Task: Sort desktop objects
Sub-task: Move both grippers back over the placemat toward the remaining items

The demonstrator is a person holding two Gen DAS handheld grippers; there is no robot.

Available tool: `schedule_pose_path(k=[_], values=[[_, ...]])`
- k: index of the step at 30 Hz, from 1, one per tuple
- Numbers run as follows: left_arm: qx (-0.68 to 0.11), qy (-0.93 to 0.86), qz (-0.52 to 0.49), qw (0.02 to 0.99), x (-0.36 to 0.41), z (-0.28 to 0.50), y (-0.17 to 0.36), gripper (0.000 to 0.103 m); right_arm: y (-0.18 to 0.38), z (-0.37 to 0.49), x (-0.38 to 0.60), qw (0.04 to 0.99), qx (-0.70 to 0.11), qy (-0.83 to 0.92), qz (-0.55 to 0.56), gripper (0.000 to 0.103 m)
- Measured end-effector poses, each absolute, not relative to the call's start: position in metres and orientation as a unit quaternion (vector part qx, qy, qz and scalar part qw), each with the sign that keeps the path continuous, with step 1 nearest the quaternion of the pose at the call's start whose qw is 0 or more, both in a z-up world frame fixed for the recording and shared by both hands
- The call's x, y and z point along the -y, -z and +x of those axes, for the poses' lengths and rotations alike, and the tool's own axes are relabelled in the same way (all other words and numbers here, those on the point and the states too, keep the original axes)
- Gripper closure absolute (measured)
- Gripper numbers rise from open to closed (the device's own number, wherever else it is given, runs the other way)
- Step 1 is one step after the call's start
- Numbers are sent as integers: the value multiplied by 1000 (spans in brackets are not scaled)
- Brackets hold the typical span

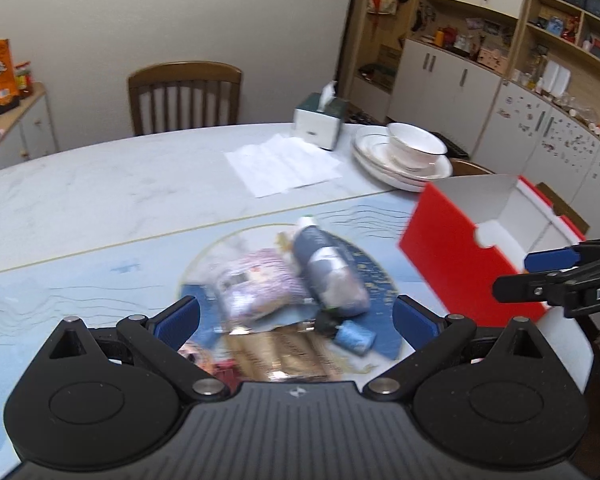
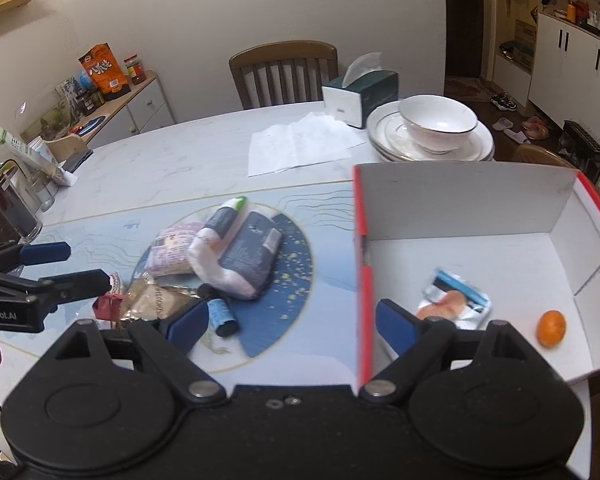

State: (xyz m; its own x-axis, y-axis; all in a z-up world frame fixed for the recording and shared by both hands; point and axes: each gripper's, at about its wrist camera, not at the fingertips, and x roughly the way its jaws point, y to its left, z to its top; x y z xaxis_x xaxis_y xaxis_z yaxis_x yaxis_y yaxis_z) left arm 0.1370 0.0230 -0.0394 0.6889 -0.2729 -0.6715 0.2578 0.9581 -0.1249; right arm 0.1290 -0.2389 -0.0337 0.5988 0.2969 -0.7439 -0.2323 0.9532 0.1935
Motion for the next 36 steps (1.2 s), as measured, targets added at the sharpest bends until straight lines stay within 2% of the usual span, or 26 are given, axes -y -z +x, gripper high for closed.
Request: schedule_pose_path(k=[18, 28, 36], values=[[-417, 119, -28, 901, -87, 133, 88, 0, 58, 148, 173, 883, -443, -157, 20, 13], [-406, 104, -39, 907, -117, 156, 84, 0, 77, 159, 162, 872, -464, -154, 11, 13], [-426, 117, -25, 897, -134, 160, 96, 1, 91, 170, 154, 864, -479, -155, 2, 14]])
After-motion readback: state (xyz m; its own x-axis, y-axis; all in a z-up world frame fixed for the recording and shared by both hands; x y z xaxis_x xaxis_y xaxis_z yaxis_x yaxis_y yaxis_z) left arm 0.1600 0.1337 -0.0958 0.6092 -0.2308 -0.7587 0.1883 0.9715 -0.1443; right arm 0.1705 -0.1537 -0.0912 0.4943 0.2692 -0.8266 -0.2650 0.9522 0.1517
